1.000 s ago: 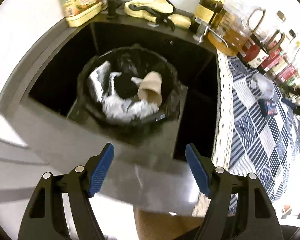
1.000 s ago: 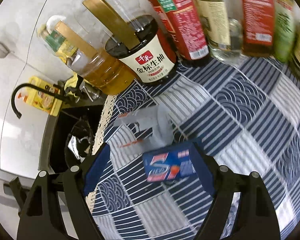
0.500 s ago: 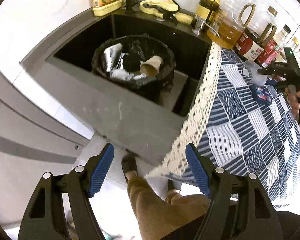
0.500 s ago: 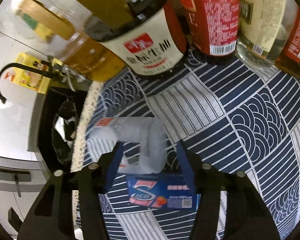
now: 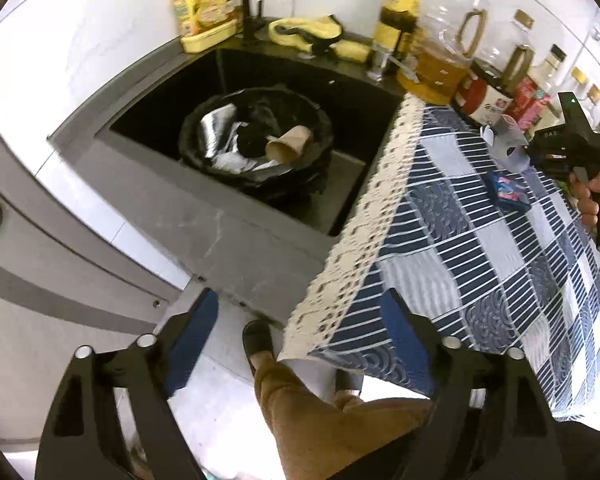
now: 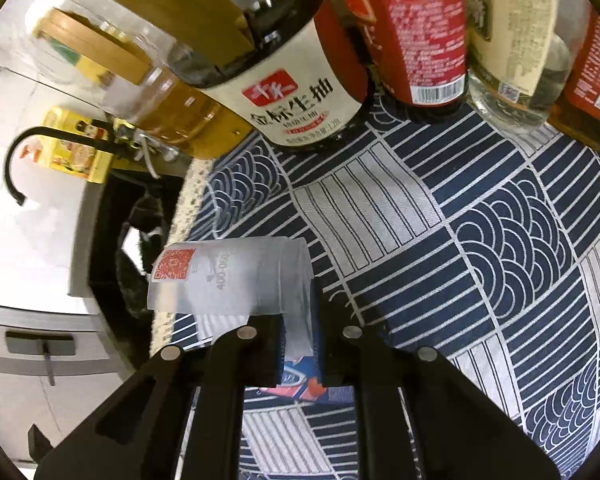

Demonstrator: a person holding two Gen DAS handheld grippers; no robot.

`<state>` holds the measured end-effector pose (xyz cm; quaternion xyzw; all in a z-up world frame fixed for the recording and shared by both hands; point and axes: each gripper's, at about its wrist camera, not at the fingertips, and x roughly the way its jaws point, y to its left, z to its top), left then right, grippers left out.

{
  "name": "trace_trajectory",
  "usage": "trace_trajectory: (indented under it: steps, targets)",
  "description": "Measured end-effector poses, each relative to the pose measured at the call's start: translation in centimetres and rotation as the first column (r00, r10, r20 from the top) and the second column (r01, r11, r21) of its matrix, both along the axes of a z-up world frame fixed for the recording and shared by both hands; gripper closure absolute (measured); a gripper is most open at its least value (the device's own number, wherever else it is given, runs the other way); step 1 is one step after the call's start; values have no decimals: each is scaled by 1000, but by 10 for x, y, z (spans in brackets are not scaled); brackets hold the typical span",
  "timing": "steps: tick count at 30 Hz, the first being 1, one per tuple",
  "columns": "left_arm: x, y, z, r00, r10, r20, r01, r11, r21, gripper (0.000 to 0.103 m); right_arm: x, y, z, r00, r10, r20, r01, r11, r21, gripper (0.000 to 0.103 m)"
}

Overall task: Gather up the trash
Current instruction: 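Grasp the blue Stride gum box with the left gripper while the right holds the cup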

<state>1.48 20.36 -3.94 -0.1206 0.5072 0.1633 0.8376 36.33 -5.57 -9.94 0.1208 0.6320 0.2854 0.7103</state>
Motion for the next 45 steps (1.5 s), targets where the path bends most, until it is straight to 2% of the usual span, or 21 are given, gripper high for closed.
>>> trace_trajectory:
  steps: [5,9,10,12,17,22,27,31,34,38,45]
  targets:
    - [26,-25,10,996,-93,6,93,996,15,21,-11,-27,22,1000,-3,27,1,995,97,91]
    - [53,-53,17,978,-209,9,209,977,49,21,-24,-56,36,999,-17,42,10,989,150,91]
    - [62,-62,18,969,-245,13,244,968,61,19,-29,-66,40,998,-25,52,16,987,157,91]
    - [73,-72,17,960,-279,8,278,958,71,7,-38,-87,45,996,-55,69,44,986,159,91]
    - [114,-106,13,937,-350,14,350,937,-3,7,-66,-143,50,987,-138,81,117,968,224,91]
    - [153,-131,0,950,-311,6,310,944,-112,7,-95,-191,46,977,-194,88,160,940,302,91]
    - [185,-167,-16,947,-317,-54,311,946,-96,7,-115,-221,24,968,-237,77,200,924,325,91]
    - [214,-183,-34,948,-296,-117,281,951,-130,7,-129,-233,8,966,-249,70,207,907,368,91]
    - [231,-185,-43,957,-254,-143,236,963,-131,7,-142,-238,-5,966,-253,48,212,887,410,91]
    - [250,-186,-55,963,-204,-174,172,968,-183,7,-158,-243,-18,968,-251,21,219,879,424,90]
    - [267,-193,-62,966,-176,-191,147,977,-157,7,-174,-254,-26,964,-264,23,227,867,443,90]
